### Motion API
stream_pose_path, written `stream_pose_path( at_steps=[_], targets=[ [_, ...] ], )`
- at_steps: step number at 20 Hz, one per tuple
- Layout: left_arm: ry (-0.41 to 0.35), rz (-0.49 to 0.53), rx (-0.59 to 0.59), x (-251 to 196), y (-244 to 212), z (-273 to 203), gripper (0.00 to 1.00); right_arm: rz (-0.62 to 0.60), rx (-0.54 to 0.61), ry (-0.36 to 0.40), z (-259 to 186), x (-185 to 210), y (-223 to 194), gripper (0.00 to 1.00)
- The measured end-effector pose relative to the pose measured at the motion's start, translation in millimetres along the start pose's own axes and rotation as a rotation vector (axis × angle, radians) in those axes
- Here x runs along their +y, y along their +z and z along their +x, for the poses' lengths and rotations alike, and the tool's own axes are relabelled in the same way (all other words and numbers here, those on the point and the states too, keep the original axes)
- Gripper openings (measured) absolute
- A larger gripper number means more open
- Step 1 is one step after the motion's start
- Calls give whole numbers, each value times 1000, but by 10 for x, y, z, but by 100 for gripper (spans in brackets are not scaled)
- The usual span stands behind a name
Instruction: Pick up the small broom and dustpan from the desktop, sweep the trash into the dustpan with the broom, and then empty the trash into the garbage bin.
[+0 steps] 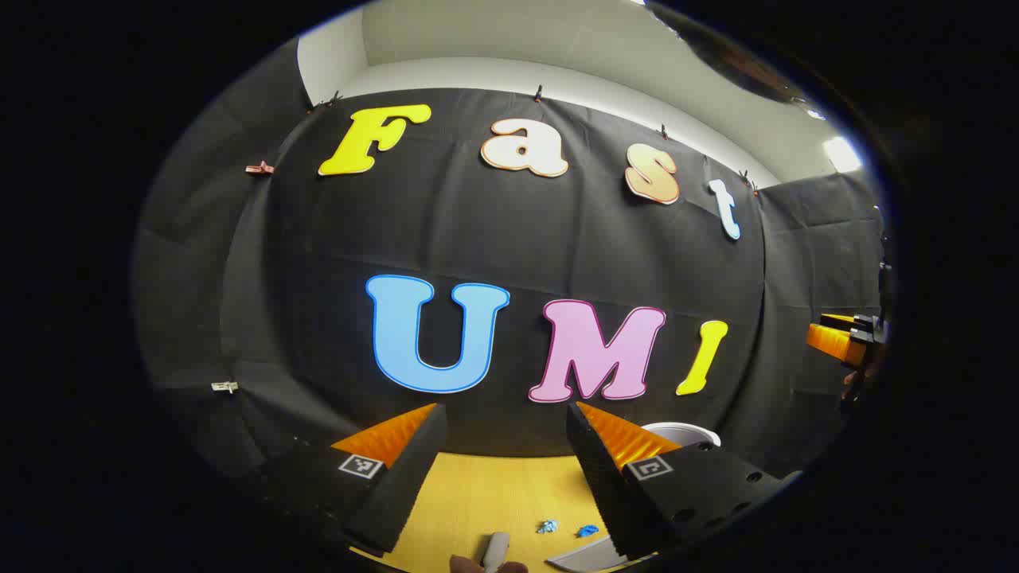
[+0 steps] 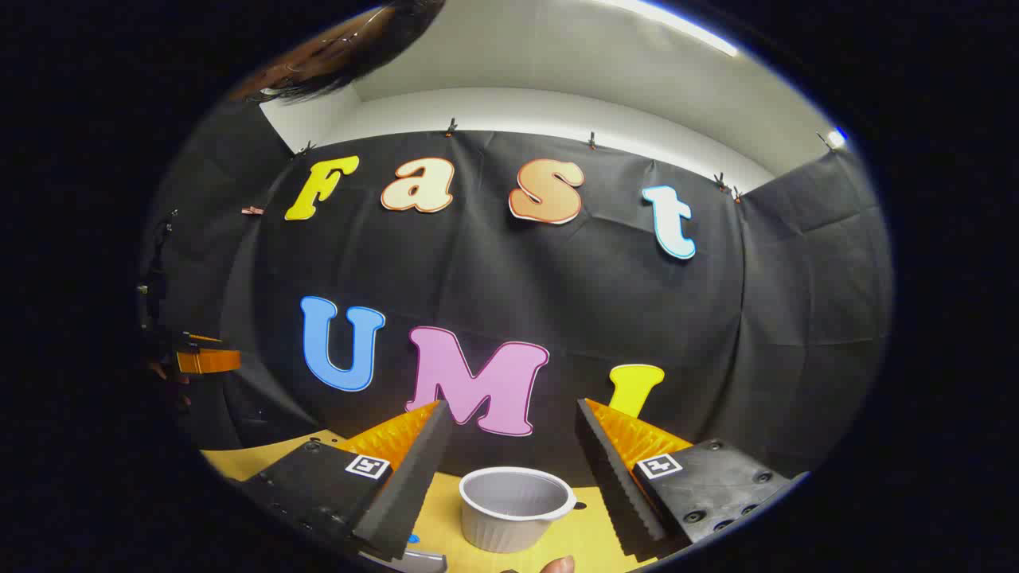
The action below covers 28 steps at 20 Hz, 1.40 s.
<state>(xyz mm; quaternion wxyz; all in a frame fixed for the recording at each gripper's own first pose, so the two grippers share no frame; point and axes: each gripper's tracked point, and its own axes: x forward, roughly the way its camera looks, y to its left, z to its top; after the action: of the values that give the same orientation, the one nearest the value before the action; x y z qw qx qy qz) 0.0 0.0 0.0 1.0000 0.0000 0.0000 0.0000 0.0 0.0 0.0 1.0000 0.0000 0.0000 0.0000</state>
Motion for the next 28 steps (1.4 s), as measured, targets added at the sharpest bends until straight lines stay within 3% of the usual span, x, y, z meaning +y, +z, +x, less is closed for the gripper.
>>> stream_pose_path(
  at_steps=[9, 15, 19, 28],
  targets=[
    [-10, 48, 44, 83, -310, 15, 95, -65, 95, 43, -93, 254, -503, 96],
    [-48, 140, 96, 109, -707, 15, 95, -92, 166, 96, -231, 545, -864, 96],
    [-66, 148, 174, 170, -1092, 39, 95, -105, 380, 161, -499, 816, -1497, 100],
    [-104, 153, 297, 372, -1866, 73, 95, -30, 918, 308, -1367, 1553, -3064, 97]
  ],
)
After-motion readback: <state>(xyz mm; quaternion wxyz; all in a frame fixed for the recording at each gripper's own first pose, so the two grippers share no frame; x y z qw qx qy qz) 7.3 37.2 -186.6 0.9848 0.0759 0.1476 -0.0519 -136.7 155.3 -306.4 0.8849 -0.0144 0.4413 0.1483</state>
